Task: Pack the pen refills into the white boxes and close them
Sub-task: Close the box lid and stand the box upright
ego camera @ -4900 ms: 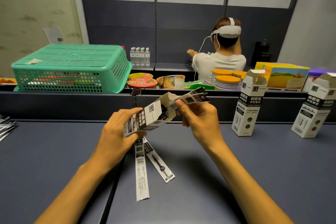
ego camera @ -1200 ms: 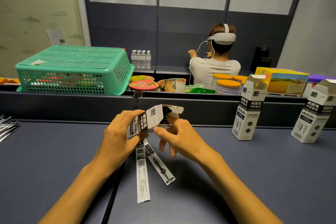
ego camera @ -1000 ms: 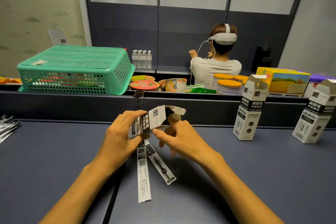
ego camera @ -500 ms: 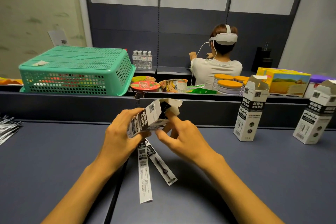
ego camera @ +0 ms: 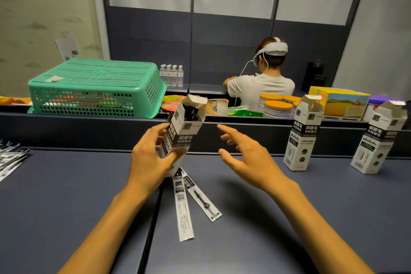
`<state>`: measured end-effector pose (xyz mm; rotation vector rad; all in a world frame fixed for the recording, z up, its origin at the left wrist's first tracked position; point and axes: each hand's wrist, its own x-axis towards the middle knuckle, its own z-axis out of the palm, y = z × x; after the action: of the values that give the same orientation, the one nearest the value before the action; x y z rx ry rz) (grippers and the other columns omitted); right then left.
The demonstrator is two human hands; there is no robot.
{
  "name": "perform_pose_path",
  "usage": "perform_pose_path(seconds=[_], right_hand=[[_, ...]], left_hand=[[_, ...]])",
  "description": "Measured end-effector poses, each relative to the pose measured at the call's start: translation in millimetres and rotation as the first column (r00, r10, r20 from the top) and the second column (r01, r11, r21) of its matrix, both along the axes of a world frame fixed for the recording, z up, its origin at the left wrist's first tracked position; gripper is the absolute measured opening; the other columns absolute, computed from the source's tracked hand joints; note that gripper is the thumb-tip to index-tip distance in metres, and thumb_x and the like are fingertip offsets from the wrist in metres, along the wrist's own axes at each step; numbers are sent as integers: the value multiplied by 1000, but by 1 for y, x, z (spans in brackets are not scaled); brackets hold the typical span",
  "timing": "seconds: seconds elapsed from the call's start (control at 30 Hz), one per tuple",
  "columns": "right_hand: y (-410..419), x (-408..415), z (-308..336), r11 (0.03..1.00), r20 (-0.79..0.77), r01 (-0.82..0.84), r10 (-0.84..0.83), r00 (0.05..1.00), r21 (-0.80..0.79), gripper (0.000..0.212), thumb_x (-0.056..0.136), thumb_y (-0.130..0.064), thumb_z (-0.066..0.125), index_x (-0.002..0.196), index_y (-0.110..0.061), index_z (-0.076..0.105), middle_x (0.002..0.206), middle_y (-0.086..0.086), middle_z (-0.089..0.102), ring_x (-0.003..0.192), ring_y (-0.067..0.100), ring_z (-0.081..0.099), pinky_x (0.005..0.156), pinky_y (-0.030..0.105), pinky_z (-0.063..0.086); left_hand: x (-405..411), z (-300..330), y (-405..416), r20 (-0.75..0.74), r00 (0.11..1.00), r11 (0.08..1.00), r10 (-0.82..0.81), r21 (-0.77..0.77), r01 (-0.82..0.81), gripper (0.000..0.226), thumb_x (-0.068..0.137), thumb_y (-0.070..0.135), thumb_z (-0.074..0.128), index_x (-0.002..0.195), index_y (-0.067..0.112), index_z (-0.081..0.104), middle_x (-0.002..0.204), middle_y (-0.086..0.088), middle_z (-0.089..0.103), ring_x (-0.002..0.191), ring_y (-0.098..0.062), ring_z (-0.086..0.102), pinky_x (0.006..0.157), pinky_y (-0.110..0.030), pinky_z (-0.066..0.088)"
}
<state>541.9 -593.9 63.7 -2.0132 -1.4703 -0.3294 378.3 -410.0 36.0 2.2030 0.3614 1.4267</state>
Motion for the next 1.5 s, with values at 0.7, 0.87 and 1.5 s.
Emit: perform_pose_path(seconds=[0.7, 0.87, 1.5], right_hand=[[-28, 76, 9, 897, 115, 293, -270, 956, -330, 56, 96, -52, 48, 146, -28, 36, 147, 0, 43, 133, 19, 43, 105, 39, 41], [-27, 99, 11, 915, 69, 258, -249, 966, -310, 58, 95, -52, 49, 146, -27, 37, 147, 1, 44, 133, 20, 44, 105, 42, 42], [54, 80, 47, 929, -710, 29, 261, 655, 368, 29, 103, -36, 42, 117, -17, 59, 110, 2, 65, 100, 12, 63, 67, 23, 49]], left_hand=[[115, 23, -31, -267, 897, 901, -353, -354, 249, 57, 84, 29, 73, 131, 21, 41, 128, -2, 60, 114, -17, 60, 93, -40, 52], [130, 21, -31, -281, 891, 890, -358, -392, 234, 61, 83, 32, 73, 133, 23, 39, 128, 1, 59, 110, -12, 60, 75, -17, 49], [143, 78, -27, 8, 897, 697, -441, -626, 348, 32, 102, 40, 38, 117, 18, 56, 111, -4, 64, 103, -15, 61, 74, -32, 49]])
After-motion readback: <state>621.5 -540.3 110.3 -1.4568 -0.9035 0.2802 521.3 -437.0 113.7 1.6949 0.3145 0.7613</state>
